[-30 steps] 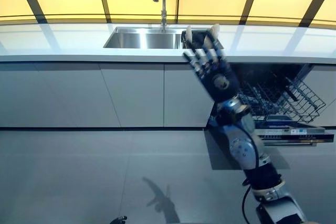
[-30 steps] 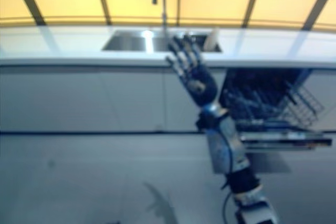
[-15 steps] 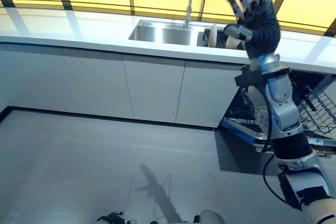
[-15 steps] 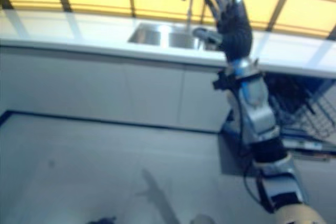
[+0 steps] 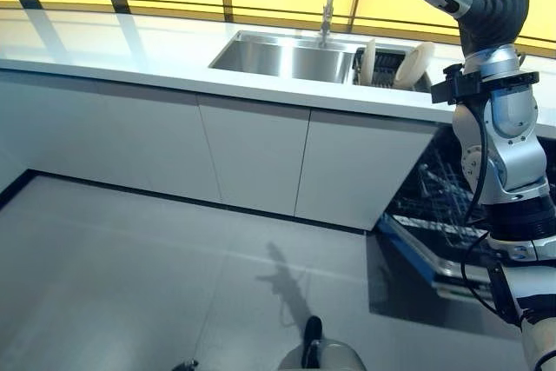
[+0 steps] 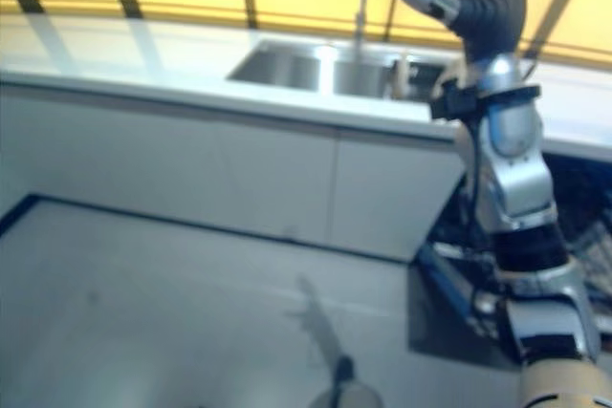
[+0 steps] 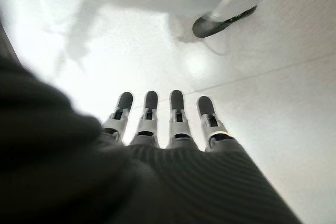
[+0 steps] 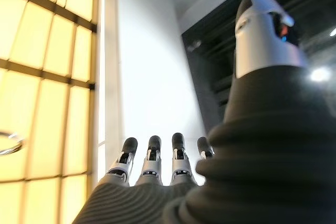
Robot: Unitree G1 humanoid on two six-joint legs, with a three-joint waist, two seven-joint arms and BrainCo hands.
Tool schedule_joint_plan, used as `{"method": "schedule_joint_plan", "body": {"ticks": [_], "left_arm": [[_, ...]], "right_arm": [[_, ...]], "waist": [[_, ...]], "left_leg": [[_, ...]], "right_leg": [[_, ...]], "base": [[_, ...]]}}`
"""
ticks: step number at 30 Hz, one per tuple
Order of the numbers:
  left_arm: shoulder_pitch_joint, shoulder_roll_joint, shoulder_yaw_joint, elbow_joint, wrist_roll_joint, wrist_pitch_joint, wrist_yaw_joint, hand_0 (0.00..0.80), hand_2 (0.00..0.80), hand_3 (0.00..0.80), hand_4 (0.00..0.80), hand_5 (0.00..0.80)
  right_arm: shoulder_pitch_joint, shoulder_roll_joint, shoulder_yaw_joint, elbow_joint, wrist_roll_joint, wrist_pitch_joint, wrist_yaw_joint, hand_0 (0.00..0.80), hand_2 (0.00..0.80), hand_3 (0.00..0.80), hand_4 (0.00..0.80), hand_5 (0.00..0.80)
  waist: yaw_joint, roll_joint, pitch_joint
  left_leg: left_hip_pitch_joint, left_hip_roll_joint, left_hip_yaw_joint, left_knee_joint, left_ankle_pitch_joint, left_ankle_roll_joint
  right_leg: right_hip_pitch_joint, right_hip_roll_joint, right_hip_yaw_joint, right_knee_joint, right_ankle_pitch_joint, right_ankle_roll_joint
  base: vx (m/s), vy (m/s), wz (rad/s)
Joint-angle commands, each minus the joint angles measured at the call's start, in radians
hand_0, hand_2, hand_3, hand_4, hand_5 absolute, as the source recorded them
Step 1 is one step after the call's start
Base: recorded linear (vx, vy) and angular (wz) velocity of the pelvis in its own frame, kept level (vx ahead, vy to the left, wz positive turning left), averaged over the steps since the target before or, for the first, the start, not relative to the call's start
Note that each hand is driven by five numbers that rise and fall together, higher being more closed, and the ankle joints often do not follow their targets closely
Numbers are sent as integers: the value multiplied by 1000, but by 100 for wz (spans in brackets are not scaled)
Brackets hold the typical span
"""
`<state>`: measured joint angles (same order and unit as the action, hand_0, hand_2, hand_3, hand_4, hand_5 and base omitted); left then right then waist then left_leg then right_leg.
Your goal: Take plates into dishwasher
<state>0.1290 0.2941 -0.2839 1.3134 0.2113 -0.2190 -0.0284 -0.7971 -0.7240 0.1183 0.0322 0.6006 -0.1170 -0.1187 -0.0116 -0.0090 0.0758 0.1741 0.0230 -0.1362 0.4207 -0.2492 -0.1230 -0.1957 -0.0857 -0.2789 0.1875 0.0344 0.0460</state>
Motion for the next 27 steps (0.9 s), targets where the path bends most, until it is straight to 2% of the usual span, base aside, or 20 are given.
{"method": "schedule_joint_plan", "body": {"ticks": [1, 2, 3, 4, 5, 7, 8, 9, 10, 12, 13, 14, 16, 18, 20, 21, 23, 24, 25, 27], "left_arm": [[79, 55, 9, -4, 23, -114, -2, 0, 0, 0, 0, 0], [88, 50, 19, -25, 1, -146, -3, 0, 0, 0, 0, 0], [89, 56, 25, -62, -12, -157, -11, 0, 0, 0, 0, 0], [86, 63, 28, -81, -23, -166, -17, 0, 0, 0, 0, 0], [83, 73, 34, -108, -39, -174, -34, 0, 0, 0, 0, 0], [80, 97, 35, -151, -58, -193, -59, 0, 0, 0, 0, 0], [83, 107, 42, -165, -56, -204, -68, 0, 0, 0, 0, 0], [90, 118, 53, -176, -46, -214, -79, 0, 0, 0, 0, 0], [95, 124, 57, -178, -40, -221, -85, 0, 0, 0, 0, 0], [128, 132, 70, -171, -7, -250, -72, 0, 0, 0, 0, 0], [147, 130, 79, -160, 12, -266, -59, 0, 0, 0, 0, 0], [162, 125, 88, -146, 27, -280, -40, 0, 0, 0, 0, 0], [194, 111, 113, -112, 48, -306, -4, 0, 0, 0, 0, 0], [209, 97, 123, -81, 46, -324, 26, 0, 0, 0, 0, 0], [215, 94, 149, -72, 38, -330, 24, 0, 0, 0, 0, 0], [214, 94, 156, -64, 50, -331, 30, 0, 0, 0, 0, 0], [218, 98, 157, -59, 99, -342, 51, 0, 0, 0, 0, 0], [221, 102, 155, -63, 108, -356, 55, 0, 0, 0, 0, 0], [217, 107, 154, -59, 108, -374, 52, 0, 0, 0, 0, 0], [206, 103, 158, -45, 107, -407, 55, 0, 0, 0, 0, 0]], "right_arm": [[-64, -12, -3, -23, -28, -34, -12, 0, 0, 0, 0, 0], [-50, -15, -3, -36, -50, -30, -12, 0, 0, 0, 0, 0], [-48, -29, -5, -41, -57, -27, -24, 0, 0, 0, 0, 0], [-48, -39, -6, -42, -62, -27, -32, 0, 0, 0, 0, 0], [-48, -56, -8, -34, -65, -33, -37, 0, 0, 0, 0, 0], [-69, -84, -6, -22, -79, -25, -57, 0, 0, 0, 0, 0], [-86, -94, -1, -12, -91, -14, -72, 0, 0, 0, 0, 0], [-110, -99, 2, 5, -101, 1, -87, 0, 0, 0, 0, 0], [-127, -104, 6, 20, -101, 10, -97, 0, 0, 0, 0, 0], [-165, -118, 18, 81, -97, 8, -110, 0, 0, 0, 0, 0], [-177, -127, 25, 109, -88, 2, -108, 0, 0, 0, 0, 0], [-181, -136, 26, 135, -78, -11, -96, 0, 0, 0, 0, 0], [-166, -170, 18, 162, -44, -37, -73, 0, 0, 0, 0, 0], [-145, -201, 10, 169, -12, -55, -64, 0, 0, 0, 0, 0], [-119, -220, -14, 176, 0, -67, -52, 0, 0, 0, 0, 0], [-80, -221, -56, 169, 5, -76, -32, 0, 0, 0, 0, 0], [11, -227, -140, 128, 8, -69, -21, 0, 0, 0, 0, 0], [65, -242, -189, 105, 25, -65, -19, 0, 0, 0, 0, 0], [102, -250, -225, 84, 28, -53, -24, 0, 0, 0, 0, 0], [167, -255, -287, 59, 48, -54, -13, 0, 0, 0, 0, 0]], "waist": [[55, -39, -41], [73, -57, -22], [87, -69, 1], [95, -81, 13], [107, -75, 31], [129, -69, 50], [142, -54, 56], [158, -38, 59], [171, -31, 62], [215, -12, 58], [232, -12, 60], [243, -10, 63], [257, -10, 70], [264, -13, 70], [268, -31, 62], [265, -36, 61], [266, -59, 57], [265, -76, 48], [266, -87, 40], [242, -70, 34]], "left_leg": [[16, -149, 30, 282, 399, 8], [-156, -168, 83, 524, 406, 5], [-282, -134, 142, 663, 340, 12], [-349, -125, 158, 668, 320, 22], [-396, -80, 169, 601, 293, 34], [-427, -62, 184, 375, 270, 54], [-424, -49, 198, 203, 277, 57], [-420, -37, 205, 33, 299, 52], [-408, -40, 202, -69, 319, 47], [-425, -37, 132, -351, 407, 33], [-427, -34, 116, -424, 458, 29], [-457, -29, 130, -492, 484, 24], [-517, -21, 187, -485, 514, 18], [-547, 0, 196, -432, 537, 24], [-530, 14, 216, -427, 481, 49], [-521, 13, 222, -366, 457, 60], [-529, -14, 200, -296, 408, 90], [-522, -40, 200, -283, 388, 115], [-510, -62, 196, -287, 379, 132], [-446, -90, 184, -308, 352, 164]], "right_leg": [[76, -41, 55, -134, 107, -17], [127, -63, 60, -140, 77, -40], [171, -70, 60, -143, 54, -55], [185, -81, 64, -146, 48, -55], [210, -71, 68, -150, 35, -55], [231, -67, 72, -159, 15, -46], [245, -51, 78, -159, -4, -40], [263, -31, 89, -163, -21, -35], [277, -22, 101, -164, -32, -32], [317, 14, 146, -172, -51, -21], [342, 24, 170, -180, -59, -19], [371, 37, 190, -176, -75, -21], [420, 56, 219, -167, -116, -25], [449, 47, 230, -138, -176, -17], [467, 9, 211, -100, -196, 5], [477, -26, 185, -65, -198, 21], [490, -84, 175, 8, -140, 48], [486, -124, 164, 86, -29, 59], [465, -149, 158, 151, 46, 67], [367, -172, 166, 396, 166, 74]], "base": [[385, -213, -20], [429, -297, -31], [289, -255, -26], [205, -172, -22], [231, -89, -17], [296, -29, -10], [390, 31, -17], [436, 45, -30], [485, 53, -22], [547, 32, -13], [546, 9, -14], [511, 11, -17], [493, 51, -30], [502, 124, -51], [541, 242, -53], [538, 268, -55], [503, 267, -25], [475, 305, 11], [451, 340, 18], [456, 396, 7]]}}
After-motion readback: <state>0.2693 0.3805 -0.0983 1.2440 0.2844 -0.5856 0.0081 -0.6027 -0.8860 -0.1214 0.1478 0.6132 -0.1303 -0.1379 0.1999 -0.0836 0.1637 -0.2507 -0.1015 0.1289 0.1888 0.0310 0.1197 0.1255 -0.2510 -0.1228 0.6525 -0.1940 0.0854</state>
